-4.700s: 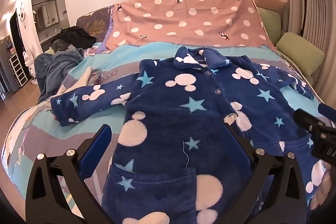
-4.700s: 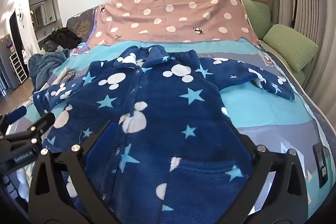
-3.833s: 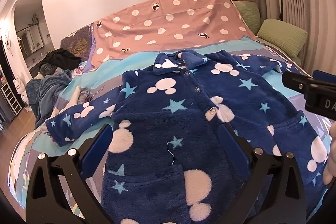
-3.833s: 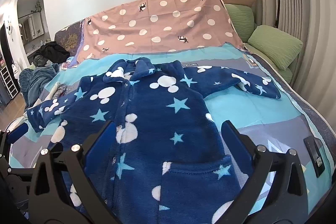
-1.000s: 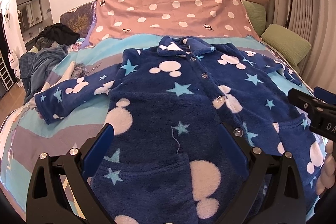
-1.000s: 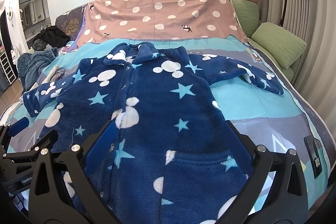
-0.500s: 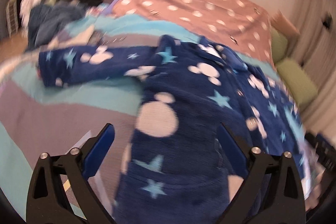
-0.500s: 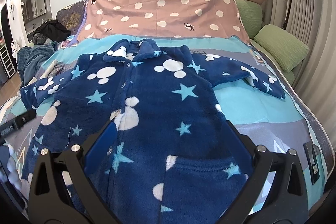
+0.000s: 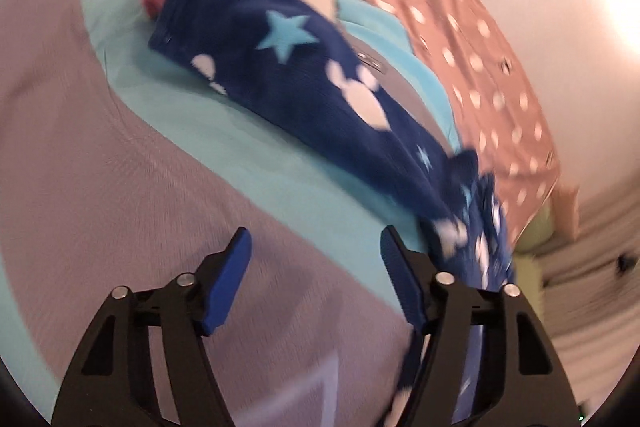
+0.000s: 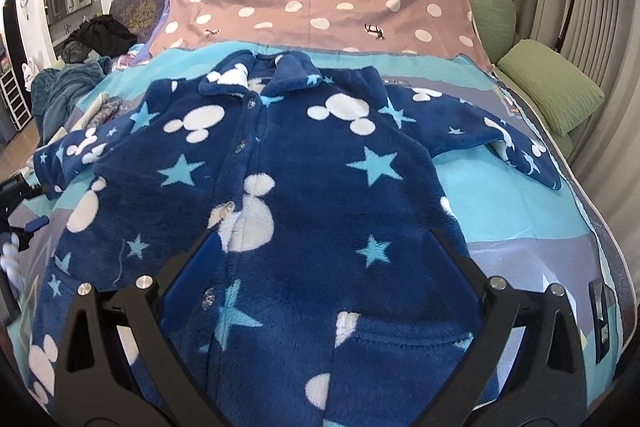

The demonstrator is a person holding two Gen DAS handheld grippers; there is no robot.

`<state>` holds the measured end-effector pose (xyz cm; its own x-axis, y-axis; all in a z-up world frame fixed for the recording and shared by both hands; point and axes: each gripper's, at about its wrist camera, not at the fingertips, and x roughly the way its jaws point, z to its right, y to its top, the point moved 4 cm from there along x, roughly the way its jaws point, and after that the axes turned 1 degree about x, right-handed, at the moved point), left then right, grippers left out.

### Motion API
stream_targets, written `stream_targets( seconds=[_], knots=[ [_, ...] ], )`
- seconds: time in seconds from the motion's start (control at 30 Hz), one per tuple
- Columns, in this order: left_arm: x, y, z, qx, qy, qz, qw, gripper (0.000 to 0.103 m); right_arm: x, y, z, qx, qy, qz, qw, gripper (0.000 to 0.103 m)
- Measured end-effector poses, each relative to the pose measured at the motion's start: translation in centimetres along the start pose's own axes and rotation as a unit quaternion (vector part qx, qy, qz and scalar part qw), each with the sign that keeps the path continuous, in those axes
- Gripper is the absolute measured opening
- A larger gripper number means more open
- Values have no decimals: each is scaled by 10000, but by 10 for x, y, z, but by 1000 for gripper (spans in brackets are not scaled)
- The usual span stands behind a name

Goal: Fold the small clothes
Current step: 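Grasp the cuff of the sleeve with the left gripper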

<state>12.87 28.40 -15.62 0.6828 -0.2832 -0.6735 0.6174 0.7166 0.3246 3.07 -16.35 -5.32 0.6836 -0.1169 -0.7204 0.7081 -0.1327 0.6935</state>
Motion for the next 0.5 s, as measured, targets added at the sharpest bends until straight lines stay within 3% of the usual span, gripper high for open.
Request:
stream_targets(
  seconds=[0.17,0.27,0.5],
  knots=[
    [35,40,-24,-977,-450,105,9941,66,16,0,-4,22,-33,-185,9998,101],
    [49,58,-38,-1372,-369,294,9894,66,22,2,-8,-40,-61,-224,9997,101],
    [53,87,-92,-2432,-47,886,9659,67,32,8,-11,-129,-135,-254,9995,101]
  ],
)
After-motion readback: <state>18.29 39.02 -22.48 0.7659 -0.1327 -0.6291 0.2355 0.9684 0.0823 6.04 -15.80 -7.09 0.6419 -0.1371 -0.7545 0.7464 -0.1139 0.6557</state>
